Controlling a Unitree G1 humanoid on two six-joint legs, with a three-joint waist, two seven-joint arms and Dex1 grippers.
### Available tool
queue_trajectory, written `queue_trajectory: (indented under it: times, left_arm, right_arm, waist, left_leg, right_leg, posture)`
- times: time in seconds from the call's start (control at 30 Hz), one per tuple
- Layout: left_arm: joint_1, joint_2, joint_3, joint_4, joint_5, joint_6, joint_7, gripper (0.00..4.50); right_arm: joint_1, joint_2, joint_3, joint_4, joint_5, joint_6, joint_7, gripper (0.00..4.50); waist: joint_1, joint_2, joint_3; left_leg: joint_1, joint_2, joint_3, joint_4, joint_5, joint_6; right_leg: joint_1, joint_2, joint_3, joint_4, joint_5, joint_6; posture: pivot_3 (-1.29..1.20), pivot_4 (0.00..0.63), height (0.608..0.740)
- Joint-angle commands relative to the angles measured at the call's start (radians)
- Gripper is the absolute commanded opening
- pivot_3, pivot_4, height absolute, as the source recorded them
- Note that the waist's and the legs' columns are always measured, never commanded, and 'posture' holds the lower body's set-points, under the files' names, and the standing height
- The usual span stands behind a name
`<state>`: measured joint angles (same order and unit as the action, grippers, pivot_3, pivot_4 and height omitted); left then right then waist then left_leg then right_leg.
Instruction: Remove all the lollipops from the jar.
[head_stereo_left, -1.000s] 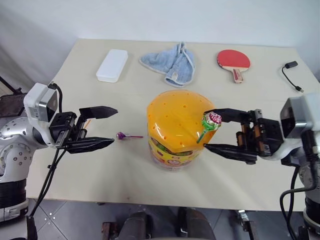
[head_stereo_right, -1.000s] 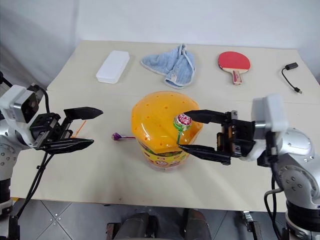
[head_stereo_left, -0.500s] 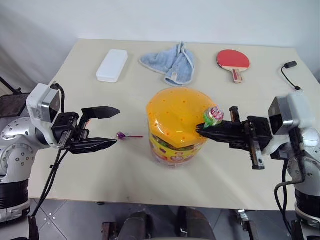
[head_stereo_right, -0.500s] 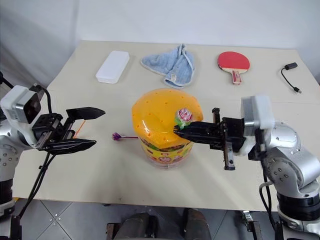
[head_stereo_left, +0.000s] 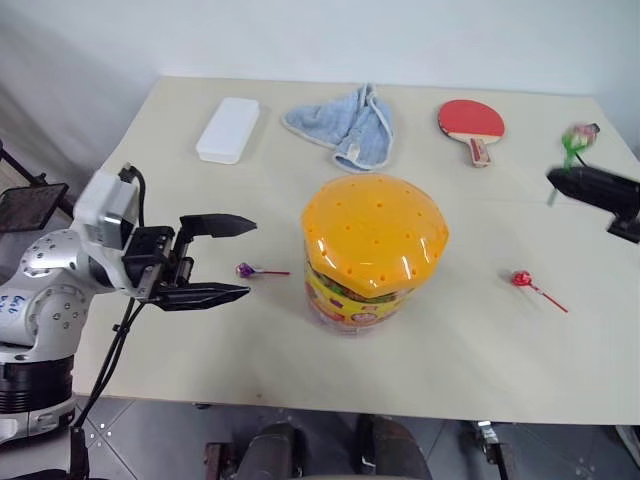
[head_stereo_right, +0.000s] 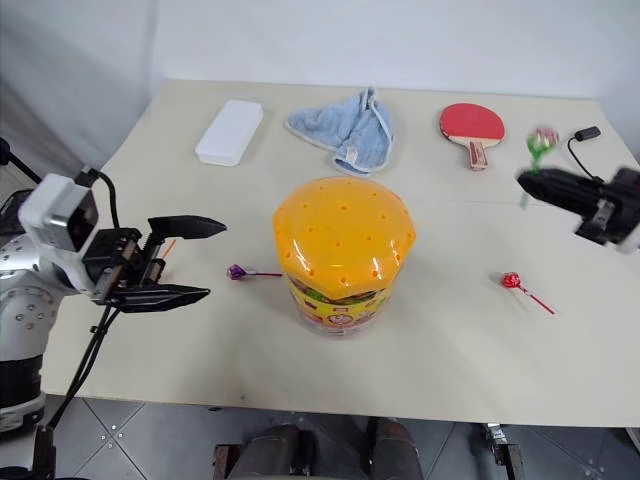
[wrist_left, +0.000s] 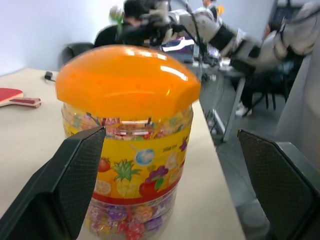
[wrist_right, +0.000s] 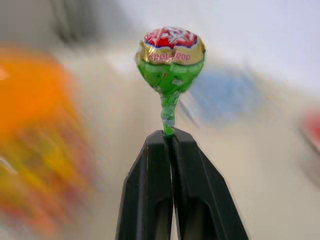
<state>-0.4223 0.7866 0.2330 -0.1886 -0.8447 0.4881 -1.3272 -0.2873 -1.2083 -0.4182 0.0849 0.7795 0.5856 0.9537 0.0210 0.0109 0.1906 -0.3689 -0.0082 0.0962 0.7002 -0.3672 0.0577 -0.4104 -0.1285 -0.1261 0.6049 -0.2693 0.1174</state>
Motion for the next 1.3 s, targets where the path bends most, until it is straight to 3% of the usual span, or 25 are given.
queue_trajectory:
  times: [0.03,0.23,0.43,0.53,0.7,0.9,1.03,1.13,1.3]
  left_arm:
    - [0.008,-0.001,-0.011,-0.040,0.027,-0.050,-0.024,4.50]
    - [0.052,-0.006,-0.019,-0.068,0.033,-0.065,-0.013,4.50]
    - [0.082,0.016,0.003,-0.097,0.019,-0.052,0.006,4.50]
    - [0.094,0.025,0.021,-0.106,0.012,-0.046,0.017,4.50]
    - [0.105,0.032,0.049,-0.105,0.004,-0.037,0.036,4.50]
    - [0.176,0.068,0.077,-0.032,0.083,-0.053,0.074,4.50]
    - [0.178,0.049,0.105,0.071,0.176,-0.143,0.149,4.50]
    - [0.174,0.014,0.129,0.139,0.248,-0.226,0.239,4.50]
    - [0.255,-0.041,0.152,0.088,0.310,-0.293,0.348,4.50]
  right_arm:
    - [0.029,-0.056,0.073,0.120,-0.213,-0.064,-0.033,0.01]
    - [0.088,-0.073,0.241,0.209,-0.448,-0.079,-0.050,0.01]
    - [0.074,-0.036,0.296,0.294,-0.547,-0.122,-0.050,0.01]
    - [0.077,-0.028,0.285,0.348,-0.562,-0.149,-0.034,0.68]
    - [0.107,-0.024,0.223,0.373,-0.539,-0.230,0.027,2.40]
    - [0.165,0.050,0.005,0.316,-0.385,-0.509,0.221,4.47]
    - [0.138,0.137,-0.085,0.200,-0.267,-0.567,0.280,4.47]
    - [0.143,0.223,-0.066,0.038,-0.225,-0.532,0.232,4.47]
    - [0.192,0.382,0.034,-0.194,-0.274,-0.595,0.149,4.47]
  waist:
    - [-0.004,0.000,0.000]
    - [-0.020,0.003,0.000]
    - [-0.020,0.004,0.000]
    - [-0.019,0.004,0.000]
    - [-0.020,0.004,0.000]
    - [-0.021,0.004,0.000]
    - [-0.021,0.004,0.000]
    - [-0.021,0.004,0.000]
    - [-0.016,0.003,0.000]
  left_leg:
    - [0.000,0.000,0.000,0.000,0.000,0.000]
    - [0.000,0.002,0.000,0.000,0.000,-0.001]
    - [0.000,0.002,-0.001,0.000,0.000,-0.001]
    - [0.000,0.002,-0.002,0.001,0.000,-0.001]
    - [0.000,0.002,-0.002,0.001,0.000,-0.001]
    - [0.001,0.002,-0.001,0.000,0.000,-0.001]
    - [0.001,0.002,-0.002,0.000,0.000,-0.001]
    - [0.002,0.002,-0.002,0.000,0.000,-0.002]
    - [0.000,0.002,-0.004,0.000,0.000,-0.002]
  right_leg:
    - [0.000,0.000,-0.001,0.000,0.000,0.000]
    - [0.000,0.001,-0.002,0.001,0.000,0.000]
    - [0.000,0.000,-0.002,0.000,0.000,0.000]
    - [0.000,0.000,-0.002,0.000,0.000,0.000]
    - [0.000,0.001,-0.003,0.000,0.000,0.000]
    - [0.001,0.002,-0.003,-0.001,0.000,0.000]
    - [0.001,0.002,-0.003,0.000,0.000,0.000]
    - [0.002,0.001,-0.003,0.000,0.000,0.000]
    - [0.001,-0.002,-0.003,0.000,0.000,0.000]
  posture:
    - [0.00,0.150,0.740]
    - [0.00,0.150,0.740]
    - [0.00,0.150,0.740]
    - [0.00,0.150,0.740]
    - [0.00,0.150,0.740]
    - [0.00,0.150,0.740]
    - [0.00,0.150,0.740]
    - [0.00,0.150,0.740]
    - [0.00,0.150,0.740]
